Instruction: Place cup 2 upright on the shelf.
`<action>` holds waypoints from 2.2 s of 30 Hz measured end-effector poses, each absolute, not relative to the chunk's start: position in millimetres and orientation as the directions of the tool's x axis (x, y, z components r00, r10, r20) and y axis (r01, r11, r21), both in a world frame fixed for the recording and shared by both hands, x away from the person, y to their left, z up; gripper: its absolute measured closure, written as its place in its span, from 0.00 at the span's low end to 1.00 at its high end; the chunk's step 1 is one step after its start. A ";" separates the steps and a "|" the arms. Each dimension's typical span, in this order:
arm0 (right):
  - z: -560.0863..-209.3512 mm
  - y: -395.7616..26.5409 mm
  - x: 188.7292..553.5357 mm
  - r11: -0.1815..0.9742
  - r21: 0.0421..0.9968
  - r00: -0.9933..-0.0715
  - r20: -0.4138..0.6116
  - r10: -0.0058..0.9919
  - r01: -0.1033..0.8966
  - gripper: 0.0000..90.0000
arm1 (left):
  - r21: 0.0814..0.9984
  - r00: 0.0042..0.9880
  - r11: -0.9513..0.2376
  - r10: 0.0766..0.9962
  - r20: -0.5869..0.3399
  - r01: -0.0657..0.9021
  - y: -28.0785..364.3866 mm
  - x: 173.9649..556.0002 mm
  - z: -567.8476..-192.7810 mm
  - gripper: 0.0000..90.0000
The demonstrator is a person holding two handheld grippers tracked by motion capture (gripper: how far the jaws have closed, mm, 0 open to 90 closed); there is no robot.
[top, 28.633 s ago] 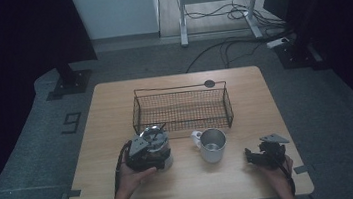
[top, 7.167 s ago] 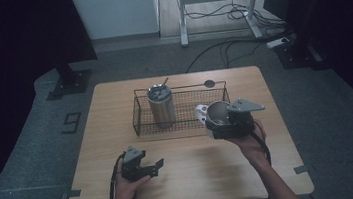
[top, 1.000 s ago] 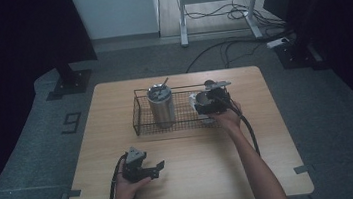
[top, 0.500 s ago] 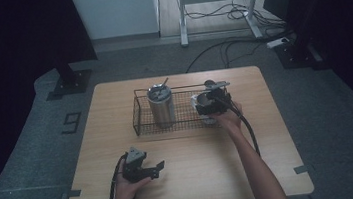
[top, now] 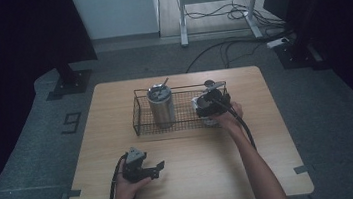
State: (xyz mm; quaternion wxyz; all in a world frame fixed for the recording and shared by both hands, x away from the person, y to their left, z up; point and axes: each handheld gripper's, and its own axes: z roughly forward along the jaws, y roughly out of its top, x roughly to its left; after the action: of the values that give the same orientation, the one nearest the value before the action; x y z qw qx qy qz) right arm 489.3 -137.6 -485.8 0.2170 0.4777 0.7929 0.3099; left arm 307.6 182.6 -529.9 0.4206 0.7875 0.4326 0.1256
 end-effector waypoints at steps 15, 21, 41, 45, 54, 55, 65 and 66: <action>-483.1 -148.1 487.2 0.374 0.646 -0.445 -0.059 0.894 0.666 0.04 | 0.767 0.597 -0.265 0.781 -0.184 0.584 182.1 307.8 -530.0 0.17; -479.8 -149.3 486.2 0.357 0.667 -0.449 -0.038 0.893 0.654 0.00 | 0.767 0.595 -0.260 0.781 -0.190 0.586 182.8 307.7 -529.3 0.17; -459.0 -163.7 471.1 0.224 0.813 -0.433 0.037 0.901 0.537 0.02 | 0.764 0.597 -0.266 0.780 -0.188 0.588 181.6 307.9 -530.7 0.17; -456.3 -169.1 466.8 0.214 0.819 -0.433 0.046 0.900 0.532 0.02 | 0.765 0.596 -0.262 0.780 -0.190 0.588 182.0 307.8 -530.2 0.17; -452.5 -182.7 447.6 0.187 0.845 -0.450 0.070 0.890 0.501 0.06 | 0.763 0.598 -0.268 0.780 -0.187 0.588 180.9 307.6 -531.3 0.17; -452.6 -184.3 443.8 0.184 0.852 -0.456 0.071 0.887 0.489 0.09 | 0.763 0.597 -0.268 0.780 -0.187 0.588 181.0 307.6 -531.3 0.17; -454.2 -191.8 411.6 0.187 0.870 -0.497 0.075 0.864 0.457 0.14 | 0.765 0.597 -0.270 0.782 -0.181 0.585 181.7 307.3 -531.0 0.17; -455.1 -193.3 407.2 0.179 0.873 -0.498 0.082 0.863 0.454 0.14 | 0.764 0.597 -0.270 0.782 -0.181 0.585 181.7 307.3 -531.0 0.17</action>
State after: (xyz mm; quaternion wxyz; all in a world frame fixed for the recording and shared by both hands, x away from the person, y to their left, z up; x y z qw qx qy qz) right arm 407.2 -193.3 -455.1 0.2236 0.4481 0.7347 0.4577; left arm 307.3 181.7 -531.0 0.4207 0.7884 0.4335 0.1166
